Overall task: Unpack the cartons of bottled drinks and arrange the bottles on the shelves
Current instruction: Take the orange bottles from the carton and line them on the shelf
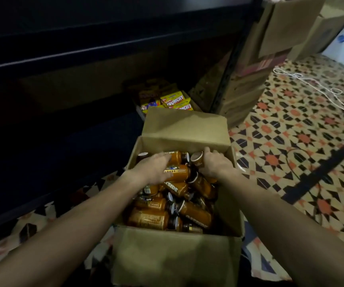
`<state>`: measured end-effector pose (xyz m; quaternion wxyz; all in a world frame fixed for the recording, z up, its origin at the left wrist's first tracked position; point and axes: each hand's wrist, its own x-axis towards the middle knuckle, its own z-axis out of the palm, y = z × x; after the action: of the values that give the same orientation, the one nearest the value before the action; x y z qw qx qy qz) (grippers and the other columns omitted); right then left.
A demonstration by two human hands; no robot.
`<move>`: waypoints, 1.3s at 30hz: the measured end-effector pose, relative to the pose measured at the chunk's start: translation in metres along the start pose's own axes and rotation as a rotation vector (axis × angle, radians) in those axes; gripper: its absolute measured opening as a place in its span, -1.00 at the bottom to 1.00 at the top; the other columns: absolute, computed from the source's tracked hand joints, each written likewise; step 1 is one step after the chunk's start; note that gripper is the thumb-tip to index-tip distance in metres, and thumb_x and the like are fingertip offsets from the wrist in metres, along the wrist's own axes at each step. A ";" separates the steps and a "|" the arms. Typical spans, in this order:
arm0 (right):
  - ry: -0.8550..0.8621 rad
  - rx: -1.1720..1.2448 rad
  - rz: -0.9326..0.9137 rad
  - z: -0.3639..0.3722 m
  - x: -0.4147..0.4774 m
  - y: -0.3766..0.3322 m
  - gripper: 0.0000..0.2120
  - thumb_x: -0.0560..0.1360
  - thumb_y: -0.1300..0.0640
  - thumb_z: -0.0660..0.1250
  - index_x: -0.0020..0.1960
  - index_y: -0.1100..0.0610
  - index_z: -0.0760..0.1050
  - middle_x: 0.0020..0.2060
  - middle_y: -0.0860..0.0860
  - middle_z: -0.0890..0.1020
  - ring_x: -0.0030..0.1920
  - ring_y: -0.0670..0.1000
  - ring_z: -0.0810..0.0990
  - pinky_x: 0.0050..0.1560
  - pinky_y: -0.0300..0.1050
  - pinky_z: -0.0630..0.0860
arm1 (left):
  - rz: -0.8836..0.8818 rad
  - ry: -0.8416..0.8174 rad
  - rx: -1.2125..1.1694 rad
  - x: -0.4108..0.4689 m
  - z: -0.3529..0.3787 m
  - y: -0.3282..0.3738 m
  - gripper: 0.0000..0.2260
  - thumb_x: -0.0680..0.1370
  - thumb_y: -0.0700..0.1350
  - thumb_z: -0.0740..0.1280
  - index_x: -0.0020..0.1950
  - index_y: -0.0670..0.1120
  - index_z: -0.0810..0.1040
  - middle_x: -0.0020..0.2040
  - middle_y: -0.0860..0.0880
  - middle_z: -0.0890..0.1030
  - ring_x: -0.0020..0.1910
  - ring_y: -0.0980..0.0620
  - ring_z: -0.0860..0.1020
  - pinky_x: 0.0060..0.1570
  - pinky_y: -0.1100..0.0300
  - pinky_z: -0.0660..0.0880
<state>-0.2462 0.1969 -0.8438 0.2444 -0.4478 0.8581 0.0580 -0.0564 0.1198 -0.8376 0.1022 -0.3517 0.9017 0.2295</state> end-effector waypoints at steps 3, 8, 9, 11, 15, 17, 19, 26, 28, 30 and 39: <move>-0.065 0.100 0.051 0.011 0.012 0.010 -0.23 0.51 0.06 0.46 0.56 0.10 0.10 0.35 0.21 0.48 0.38 0.23 0.47 0.42 0.17 0.40 | 0.024 -0.037 0.074 0.007 0.016 0.001 -0.45 0.55 0.09 0.38 0.46 -0.06 0.31 0.39 -0.04 0.42 0.36 -0.06 0.41 0.31 0.00 0.43; -0.042 0.185 0.075 0.028 0.019 0.012 -0.29 0.53 0.16 0.42 0.50 0.08 0.06 0.22 0.20 0.56 0.25 0.22 0.55 0.31 0.21 0.49 | -0.005 0.010 0.141 0.011 0.031 -0.003 -0.41 0.51 0.03 0.44 0.47 -0.06 0.30 0.37 -0.07 0.44 0.36 -0.06 0.40 0.33 0.04 0.39; -0.043 0.204 0.077 0.029 0.019 0.011 -0.30 0.53 0.18 0.42 0.49 0.08 0.06 0.20 0.19 0.56 0.23 0.21 0.56 0.30 0.21 0.50 | -0.017 0.006 0.138 0.012 0.033 -0.003 -0.41 0.51 0.03 0.44 0.46 -0.07 0.31 0.36 -0.07 0.44 0.35 -0.07 0.41 0.34 0.03 0.40; -0.056 0.222 0.060 0.026 0.019 0.012 -0.28 0.51 0.18 0.44 0.49 0.06 0.06 0.20 0.17 0.56 0.22 0.19 0.57 0.29 0.20 0.51 | -0.036 -0.020 0.120 0.012 0.033 -0.003 -0.40 0.52 0.02 0.44 0.49 -0.07 0.31 0.39 -0.07 0.41 0.37 -0.08 0.40 0.37 0.00 0.39; -0.045 0.228 -0.004 0.015 0.011 0.016 -0.25 0.48 0.03 0.50 0.49 0.01 0.11 0.22 0.12 0.53 0.23 0.16 0.56 0.28 0.19 0.52 | -0.091 -0.049 -0.001 0.004 0.029 -0.007 -0.38 0.52 -0.01 0.43 0.52 -0.04 0.27 0.50 -0.07 0.31 0.47 -0.08 0.31 0.45 -0.03 0.30; -0.005 0.222 -0.025 0.011 0.005 0.015 -0.22 0.47 -0.06 0.50 0.50 0.00 0.11 0.26 0.13 0.51 0.24 0.17 0.55 0.27 0.20 0.53 | -0.113 -0.028 -0.092 -0.002 0.022 -0.013 -0.41 0.50 0.00 0.45 0.48 -0.03 0.32 0.45 -0.05 0.36 0.42 -0.05 0.37 0.40 -0.03 0.36; 0.019 0.210 -0.034 0.007 -0.002 0.013 -0.21 0.46 -0.13 0.48 0.52 -0.01 0.11 0.31 0.14 0.48 0.27 0.19 0.54 0.28 0.20 0.52 | -0.142 0.013 -0.170 -0.011 0.013 -0.017 -0.42 0.49 0.03 0.46 0.45 -0.03 0.34 0.38 -0.04 0.42 0.32 -0.03 0.44 0.31 0.03 0.44; 0.022 0.459 -0.079 -0.013 -0.029 -0.005 -0.21 0.41 -0.12 0.55 0.49 0.07 0.27 0.36 0.11 0.49 0.32 0.14 0.51 0.27 0.11 0.52 | -0.208 0.201 -0.376 -0.047 -0.021 -0.038 -0.38 0.45 0.10 0.49 0.42 -0.05 0.35 0.30 -0.08 0.49 0.16 -0.02 0.53 0.10 0.07 0.55; 0.041 0.474 -0.093 -0.022 -0.036 -0.017 -0.25 0.40 -0.06 0.57 0.46 0.10 0.32 0.33 0.11 0.51 0.28 0.13 0.52 0.19 0.06 0.54 | -0.231 0.247 -0.439 -0.055 -0.028 -0.043 -0.39 0.44 0.10 0.50 0.39 -0.05 0.36 0.26 -0.06 0.50 0.11 0.01 0.54 0.01 0.11 0.56; 0.028 0.465 -0.141 -0.031 -0.044 -0.030 -0.28 0.39 -0.02 0.58 0.43 0.08 0.34 0.29 0.09 0.51 0.16 0.10 0.53 0.05 0.03 0.62 | -0.258 0.298 -0.496 -0.065 -0.035 -0.047 -0.40 0.42 0.12 0.52 0.35 -0.04 0.38 0.22 -0.06 0.52 0.09 0.03 0.55 -0.04 0.12 0.57; 0.154 0.557 -0.361 -0.075 -0.083 -0.077 -0.40 0.26 -0.10 0.66 0.18 -0.02 0.46 0.14 -0.01 0.51 0.11 0.07 0.57 0.01 0.01 0.64 | -0.263 0.449 -0.624 -0.124 -0.090 -0.055 -0.39 0.38 0.13 0.55 0.30 -0.02 0.38 0.09 0.05 0.54 0.00 0.17 0.56 -0.07 0.19 0.56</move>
<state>-0.1733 0.1886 -0.7300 0.2983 -0.5118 0.7638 -0.2566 0.0694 0.1133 -0.7352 -0.1803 -0.5196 0.7360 0.3948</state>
